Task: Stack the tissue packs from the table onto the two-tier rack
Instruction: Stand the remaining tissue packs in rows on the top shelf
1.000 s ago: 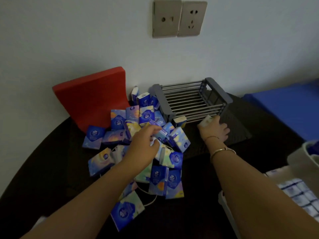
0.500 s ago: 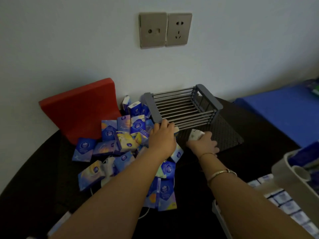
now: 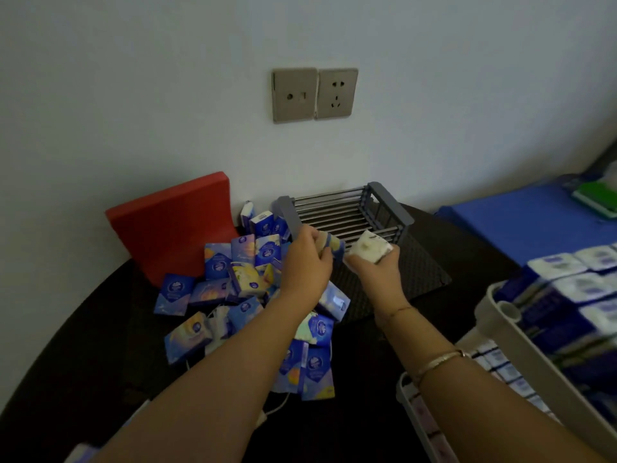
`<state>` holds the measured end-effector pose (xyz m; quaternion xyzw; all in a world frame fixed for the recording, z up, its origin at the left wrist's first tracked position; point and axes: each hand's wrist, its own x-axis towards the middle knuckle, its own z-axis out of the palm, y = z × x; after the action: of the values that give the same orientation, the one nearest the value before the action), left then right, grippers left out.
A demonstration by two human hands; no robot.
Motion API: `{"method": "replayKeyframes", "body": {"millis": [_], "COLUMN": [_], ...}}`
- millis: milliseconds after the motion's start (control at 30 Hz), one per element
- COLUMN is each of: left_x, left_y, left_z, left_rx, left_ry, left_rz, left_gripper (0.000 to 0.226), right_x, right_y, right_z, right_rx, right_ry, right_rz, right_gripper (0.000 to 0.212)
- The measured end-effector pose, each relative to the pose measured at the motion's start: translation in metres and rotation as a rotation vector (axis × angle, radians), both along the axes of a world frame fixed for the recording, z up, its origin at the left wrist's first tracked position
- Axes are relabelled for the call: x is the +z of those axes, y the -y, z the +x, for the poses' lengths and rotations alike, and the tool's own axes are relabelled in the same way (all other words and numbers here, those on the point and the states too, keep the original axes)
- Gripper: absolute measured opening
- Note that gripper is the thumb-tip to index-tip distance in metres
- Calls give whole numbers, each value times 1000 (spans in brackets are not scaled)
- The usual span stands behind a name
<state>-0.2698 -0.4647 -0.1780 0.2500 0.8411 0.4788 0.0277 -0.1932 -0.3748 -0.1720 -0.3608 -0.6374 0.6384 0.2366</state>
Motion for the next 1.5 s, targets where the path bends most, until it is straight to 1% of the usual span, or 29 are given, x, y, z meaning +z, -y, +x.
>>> {"method": "replayKeyframes", "body": {"millis": [67,100,167,233,300,367,467,533,600,633,667,733,833,867,900,933,967,1000,1033,1100,1167,1233,1267,1367,1400,1433,1500], "left_x": [15,23,38,53,70,87,113,135,154,162,169,180,190,191,191,191,189,187,185,183,182,179,178,177,177,177,176], "left_y": [19,31,52,69,80,85,87,89,91,92,92,87,78,77,76,76,76,77,76,72,67,63,61,58,56,52,45], "left_z": [7,11,18,27,39,54,78,96,110,117,124,138,157,160,163,166,169,171,173,180,191,200,204,209,209,210,210], "left_rx": [-11,-29,-60,-57,-46,-58,-74,-67,-60,-56,-53,-42,-25,-12,-2,-2,-5,-9,-11,-28,-47,-64,-81,-133,-139,-138,-127], "left_ry": [-10,-16,12,69,107,132,157,307,546,629,650,603,577,585,599,618,640,663,686,761,900,1066,1136,1305,1346,1376,1388], "left_rz": [80,109,143,203,276,322,346,429,507,522,519,494,501,500,503,508,516,518,517,539,612,705,750,858,904,952,1005], "left_gripper": [25,25,21,27,30,27,29,27,17,17,22,25,14,13,12,11,10,10,10,7,7,13,17,29,30,31,31], "right_x": [20,30,50,72,97,119,146,164,179,186,192,202,212,215,217,218,215,214,211,208,205,198,194,185,183,182,179], "right_y": [19,28,45,57,65,70,73,73,73,73,73,72,63,57,51,44,35,28,21,14,12,12,12,7,6,5,4], "right_z": [9,13,24,38,57,74,95,107,119,125,131,146,173,183,193,203,209,217,222,232,237,237,236,233,233,233,232], "right_rx": [120,182,263,309,351,384,392,411,459,479,492,512,456,410,362,299,266,251,252,282,313,340,350,336,317,307,312], "right_ry": [-117,-140,-145,-159,-188,-214,-240,-234,-231,-224,-223,-225,-237,-247,-256,-235,-182,-114,-57,-8,38,99,146,317,341,351,351], "right_rz": [-51,-76,-122,-182,-198,-154,-77,12,99,134,164,199,208,203,214,282,403,519,592,630,689,796,870,1156,1229,1275,1305], "right_gripper": [44,42,45,48,36,23,21,22,23,24,25,24,35,33,27,18,11,10,13,21,37,56,58,46,45,46,50]}}
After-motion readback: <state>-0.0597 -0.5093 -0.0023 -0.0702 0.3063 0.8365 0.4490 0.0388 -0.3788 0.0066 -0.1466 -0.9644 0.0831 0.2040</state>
